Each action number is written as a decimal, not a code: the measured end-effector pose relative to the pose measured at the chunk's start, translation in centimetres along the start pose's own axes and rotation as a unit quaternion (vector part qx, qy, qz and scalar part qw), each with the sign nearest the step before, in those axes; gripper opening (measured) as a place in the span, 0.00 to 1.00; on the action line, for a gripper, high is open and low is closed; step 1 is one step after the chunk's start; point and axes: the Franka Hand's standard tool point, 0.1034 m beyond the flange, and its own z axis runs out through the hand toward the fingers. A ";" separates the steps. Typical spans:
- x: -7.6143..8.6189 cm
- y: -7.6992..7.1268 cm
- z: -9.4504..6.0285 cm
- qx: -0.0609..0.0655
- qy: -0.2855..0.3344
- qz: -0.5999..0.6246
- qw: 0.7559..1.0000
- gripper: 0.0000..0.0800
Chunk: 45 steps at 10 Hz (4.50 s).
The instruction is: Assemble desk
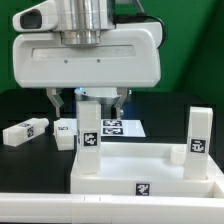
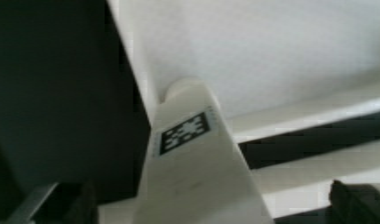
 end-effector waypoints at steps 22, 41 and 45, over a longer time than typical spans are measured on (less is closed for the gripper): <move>0.4 0.3 0.2 0.017 0.032 0.477 0.878 0.36; 0.3 -0.2 0.5 -0.016 0.031 -0.107 0.994 0.81; 0.3 -0.1 0.4 -0.024 0.029 -0.148 0.988 0.66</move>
Offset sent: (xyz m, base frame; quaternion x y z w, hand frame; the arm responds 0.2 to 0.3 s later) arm 0.0000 0.0000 0.0000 0.0000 0.0000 -0.0650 0.9979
